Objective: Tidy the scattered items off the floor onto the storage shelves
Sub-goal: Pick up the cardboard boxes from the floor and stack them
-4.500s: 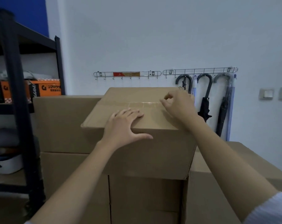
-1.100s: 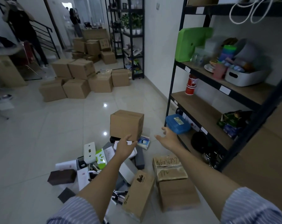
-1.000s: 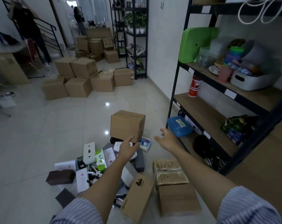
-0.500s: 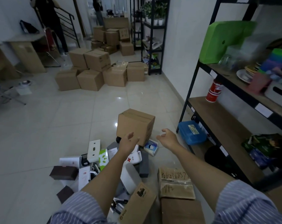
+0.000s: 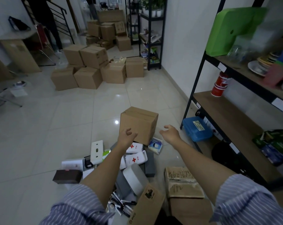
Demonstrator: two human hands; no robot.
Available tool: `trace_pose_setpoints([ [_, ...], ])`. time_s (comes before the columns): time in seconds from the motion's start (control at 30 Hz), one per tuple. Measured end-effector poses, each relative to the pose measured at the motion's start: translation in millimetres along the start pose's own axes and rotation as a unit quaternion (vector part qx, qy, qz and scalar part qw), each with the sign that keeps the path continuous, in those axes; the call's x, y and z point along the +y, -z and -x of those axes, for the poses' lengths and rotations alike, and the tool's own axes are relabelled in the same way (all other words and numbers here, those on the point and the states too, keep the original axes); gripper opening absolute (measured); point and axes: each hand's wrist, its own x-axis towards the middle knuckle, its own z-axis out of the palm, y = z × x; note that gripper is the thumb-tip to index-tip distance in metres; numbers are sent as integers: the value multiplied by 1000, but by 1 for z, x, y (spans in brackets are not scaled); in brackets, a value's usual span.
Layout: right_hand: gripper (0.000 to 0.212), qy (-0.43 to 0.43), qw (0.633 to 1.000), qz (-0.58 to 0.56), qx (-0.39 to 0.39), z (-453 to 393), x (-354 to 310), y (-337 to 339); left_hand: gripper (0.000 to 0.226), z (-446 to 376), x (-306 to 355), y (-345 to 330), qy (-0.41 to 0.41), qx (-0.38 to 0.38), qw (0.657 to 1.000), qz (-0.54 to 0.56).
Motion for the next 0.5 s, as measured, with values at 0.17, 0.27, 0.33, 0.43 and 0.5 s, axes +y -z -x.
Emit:
trace_pose_setpoints([
  [0.17, 50, -4, 1000, -9, 3, -24, -3, -8, 60, -21, -2, 1, 6, -2, 1000, -1],
  [0.27, 51, -9, 1000, -23, 1, -43, -6, -6, 59, -39, 1, -1, 14, -7, 1000, -2],
  [0.33, 50, -12, 1000, -28, -2, -61, -7, -6, 59, -55, 4, -7, 19, -6, 1000, 2],
  [0.43, 49, -22, 999, -30, -8, -93, -7, -8, 59, -85, 8, -18, 31, -7, 999, -3],
  [0.5, 48, -31, 999, -31, -16, -118, -8, -10, 58, -107, 10, -27, 41, -13, 999, -4],
])
